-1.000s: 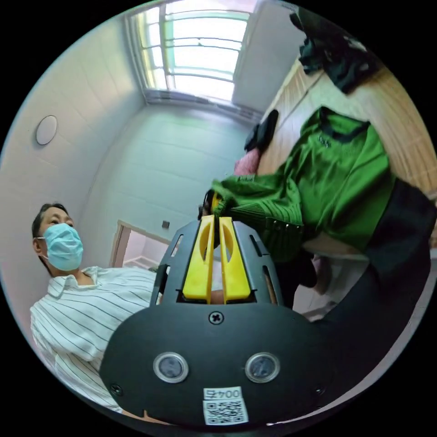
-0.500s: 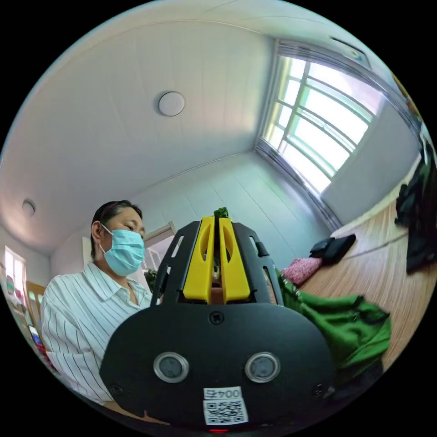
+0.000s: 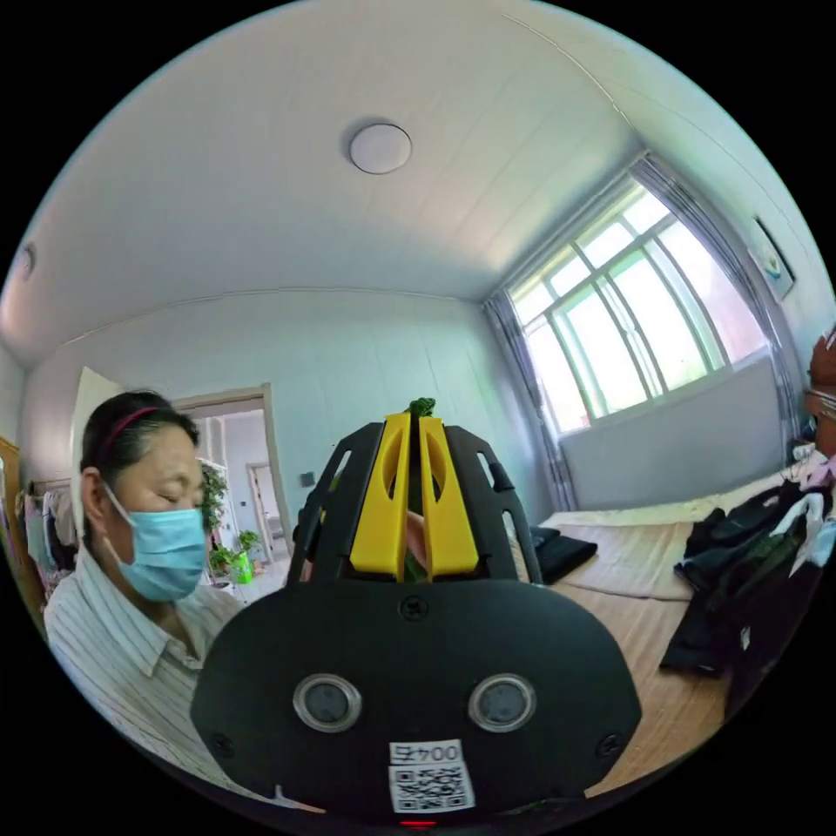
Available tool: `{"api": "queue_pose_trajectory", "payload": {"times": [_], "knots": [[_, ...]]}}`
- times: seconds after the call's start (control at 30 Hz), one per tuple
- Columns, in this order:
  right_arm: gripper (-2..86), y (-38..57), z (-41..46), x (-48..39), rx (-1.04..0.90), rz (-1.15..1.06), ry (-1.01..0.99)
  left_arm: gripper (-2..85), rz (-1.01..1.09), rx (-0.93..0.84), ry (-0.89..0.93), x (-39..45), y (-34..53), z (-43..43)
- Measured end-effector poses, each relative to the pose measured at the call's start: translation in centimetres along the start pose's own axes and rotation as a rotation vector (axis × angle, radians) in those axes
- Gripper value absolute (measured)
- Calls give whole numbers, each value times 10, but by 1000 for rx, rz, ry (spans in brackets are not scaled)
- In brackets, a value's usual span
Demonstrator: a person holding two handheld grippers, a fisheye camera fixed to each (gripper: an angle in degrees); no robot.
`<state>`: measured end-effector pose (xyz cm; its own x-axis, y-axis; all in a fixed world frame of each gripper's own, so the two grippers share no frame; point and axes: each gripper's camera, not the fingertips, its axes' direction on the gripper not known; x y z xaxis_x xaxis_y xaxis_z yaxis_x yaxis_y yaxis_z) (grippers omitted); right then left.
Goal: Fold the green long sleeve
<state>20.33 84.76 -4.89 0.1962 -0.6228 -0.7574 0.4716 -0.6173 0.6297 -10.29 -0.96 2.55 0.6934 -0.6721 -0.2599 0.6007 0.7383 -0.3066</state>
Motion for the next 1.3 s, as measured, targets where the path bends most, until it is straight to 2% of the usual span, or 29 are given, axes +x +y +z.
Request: {"api": "queue_pose_trajectory", "payload": {"times": [0.1, 0.17, 0.27, 0.33, 0.4, 0.47, 0.57, 0.63, 0.8, 0.9, 1.0, 1.07, 1.17, 1.3], "knots": [[-6, 5, 56, 78, -136, 135, 124, 35, -178, -42, -133, -103, -1, 28], [-6, 7, 105, 158, -234, 301, 207, 34, -322, -79, -241, -196, -10, 63], [-6, -25, 159, 219, -259, 372, 287, 34, -301, -159, -431, -261, -65, 132], [-5, -72, 188, 223, -234, 298, 349, 35, -249, -162, -416, -271, -124, 180], [-5, -129, 209, 203, -191, 153, 410, 37, -103, -181, -435, -249, -199, 227], [-5, -188, 224, 160, -125, -54, 450, 39, 39, -147, -362, -209, -288, 261], [-5, -215, 229, 135, -108, -144, 389, 42, 94, -89, -317, -182, -348, 258], [-5, -205, 233, 133, -153, -168, 347, 43, 69, -84, -280, -186, -358, 243], [-4, -113, 257, 178, -367, -68, 281, 47, -52, -186, -333, -243, -301, 181], [-3, -19, 274, 225, -515, 54, 264, 48, -131, -324, -425, -300, -229, 131], [-2, 98, 286, 270, -651, 191, 271, 49, -297, -451, -484, -373, -135, 66], [-1, 203, 289, 298, -760, 323, 294, 49, -490, -523, -522, -427, -49, 6], [0, 328, 279, 312, -879, 463, 361, 48, -682, -536, -571, -459, 47, -69], [0, 439, 261, 303, -994, 596, 402, 48, -830, -568, -657, -458, 113, -134]]}}
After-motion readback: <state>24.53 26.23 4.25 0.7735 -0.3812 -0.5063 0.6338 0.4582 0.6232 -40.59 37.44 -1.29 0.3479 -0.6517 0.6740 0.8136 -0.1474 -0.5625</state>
